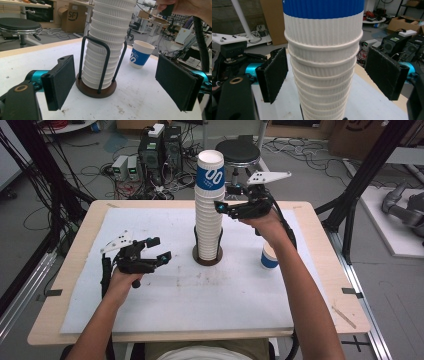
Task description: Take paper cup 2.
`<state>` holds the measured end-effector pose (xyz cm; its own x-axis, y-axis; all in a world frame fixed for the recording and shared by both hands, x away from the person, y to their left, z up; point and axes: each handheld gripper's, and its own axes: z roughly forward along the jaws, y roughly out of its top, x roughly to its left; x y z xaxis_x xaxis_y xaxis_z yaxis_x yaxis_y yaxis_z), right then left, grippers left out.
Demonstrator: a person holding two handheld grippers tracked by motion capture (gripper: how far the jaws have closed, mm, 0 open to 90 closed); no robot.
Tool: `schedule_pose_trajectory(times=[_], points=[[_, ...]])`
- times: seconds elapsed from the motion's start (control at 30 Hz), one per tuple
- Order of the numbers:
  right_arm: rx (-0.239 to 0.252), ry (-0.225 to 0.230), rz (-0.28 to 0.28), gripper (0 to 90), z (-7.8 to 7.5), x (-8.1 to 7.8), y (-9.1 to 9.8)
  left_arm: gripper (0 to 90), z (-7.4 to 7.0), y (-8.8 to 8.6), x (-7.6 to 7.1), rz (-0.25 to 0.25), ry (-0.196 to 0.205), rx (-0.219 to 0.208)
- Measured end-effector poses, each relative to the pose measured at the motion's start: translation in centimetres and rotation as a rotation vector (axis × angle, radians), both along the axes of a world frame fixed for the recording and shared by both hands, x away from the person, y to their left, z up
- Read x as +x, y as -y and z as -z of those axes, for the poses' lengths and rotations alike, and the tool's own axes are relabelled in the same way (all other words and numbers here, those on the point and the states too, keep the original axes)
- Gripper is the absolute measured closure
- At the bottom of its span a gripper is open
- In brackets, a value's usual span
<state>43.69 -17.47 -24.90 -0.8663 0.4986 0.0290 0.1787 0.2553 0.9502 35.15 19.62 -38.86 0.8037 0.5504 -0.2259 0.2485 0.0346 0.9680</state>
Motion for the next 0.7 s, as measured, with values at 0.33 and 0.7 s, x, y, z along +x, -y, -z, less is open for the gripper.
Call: schedule_pose_trajectory(times=[0.33, 0.7], points=[[0.034, -0.011, -0.034, 17.6, 0.9, 1.0, -1.2, 16.3, 0.0, -0.1, 0.0, -0.001, 0.003, -0.005], [0.038, 0.004, -0.04, 21.7, 0.9, 1.0, -1.1, 16.3, -0.3, -0.2, 0.0, -0.011, 0.01, -0.008]])
